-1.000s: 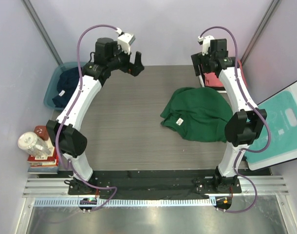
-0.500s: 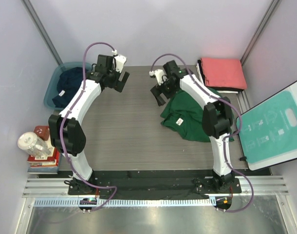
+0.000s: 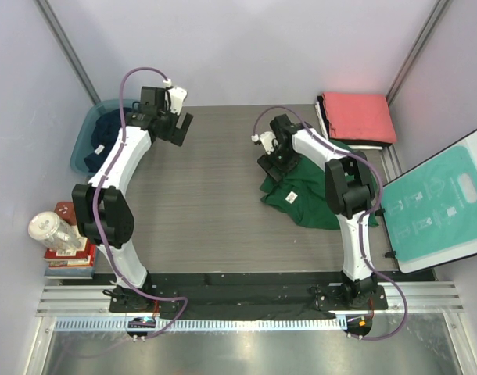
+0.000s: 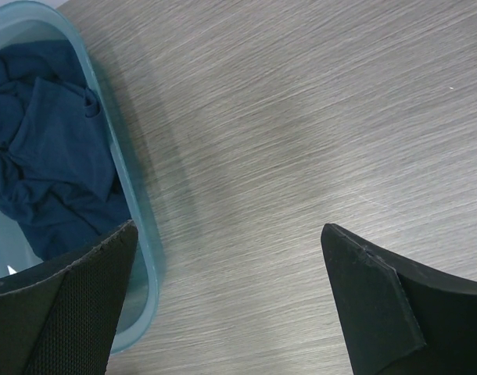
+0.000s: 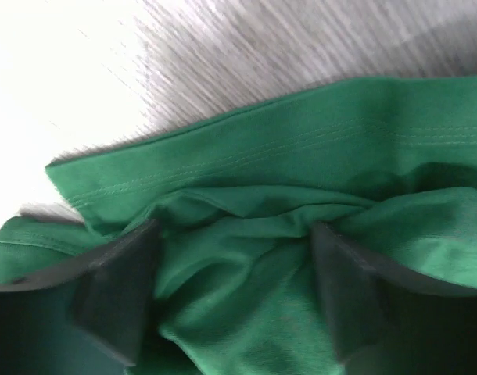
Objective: Fold and stack the t-shirts
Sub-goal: Flatten out the tshirt
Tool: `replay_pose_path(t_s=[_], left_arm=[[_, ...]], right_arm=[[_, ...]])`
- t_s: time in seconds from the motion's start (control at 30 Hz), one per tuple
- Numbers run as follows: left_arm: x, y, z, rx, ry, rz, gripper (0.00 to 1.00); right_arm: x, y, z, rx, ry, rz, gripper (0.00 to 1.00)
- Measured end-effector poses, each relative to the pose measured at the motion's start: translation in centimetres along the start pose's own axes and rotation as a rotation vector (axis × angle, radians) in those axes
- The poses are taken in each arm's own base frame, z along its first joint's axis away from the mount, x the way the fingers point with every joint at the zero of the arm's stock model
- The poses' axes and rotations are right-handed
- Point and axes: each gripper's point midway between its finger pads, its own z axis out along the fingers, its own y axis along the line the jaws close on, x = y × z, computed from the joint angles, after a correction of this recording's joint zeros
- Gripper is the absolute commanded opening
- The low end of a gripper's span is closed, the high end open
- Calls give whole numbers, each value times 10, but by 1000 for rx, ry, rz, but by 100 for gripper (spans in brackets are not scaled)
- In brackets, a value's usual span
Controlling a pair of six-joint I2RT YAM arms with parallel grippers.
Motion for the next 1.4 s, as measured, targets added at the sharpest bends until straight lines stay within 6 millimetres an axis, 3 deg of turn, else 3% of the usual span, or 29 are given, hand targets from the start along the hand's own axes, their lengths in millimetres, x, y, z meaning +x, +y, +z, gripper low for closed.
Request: replay_pose_path(t_s=[0.03,0.07,0.17,0.33,0.43,0.53,0.6,0.63,0.73,0.83,0.9,0.97,1.07,1.13,1.23,1.4], left_arm=[[1,0,0,2,1,-2,100],[1,0,1,5,2,-2,100],[1,-2,1,13,0,-2,100],[3,-2,2,17,2,-3,100],[7,0,5,14,11,-7,100],[14,2,11,10,25,-12,100],[20,5,18,6,40,-15,100],[23,6,23,4,49,-16,100],[36,8,41,6,92,-24,100],[43,8,61,15,126,-31,100],[46,7,71,24,144,-34,100],[46,4,74,40,146,-39,100],[40,-2,73,80,129,-46,100],[36,-7,73,112,114,-49,100],[33,-23,70,200,97,-56,100],[20,-61,54,433,58,-57,100]], right_arm=[[0,-1,1,10,3,-7,60],[0,-3,1,15,0,-14,31],[-3,-6,3,38,7,-34,1],[-18,-14,6,74,9,-69,1],[-39,-9,8,95,-13,-133,1],[-72,8,0,99,-69,-221,1],[-113,30,-25,81,-178,-305,1],[-122,42,-28,72,-199,-332,1],[-164,87,-70,13,-361,-473,1],[-176,128,-118,-54,-476,-619,1],[-169,147,-149,-90,-523,-703,1],[-148,157,-182,-108,-540,-779,1],[-101,155,-218,-103,-529,-840,1],[-72,147,-226,-81,-508,-857,1],[-38,130,-218,-36,-453,-850,1],[6,91,-156,10,-308,-809,1]])
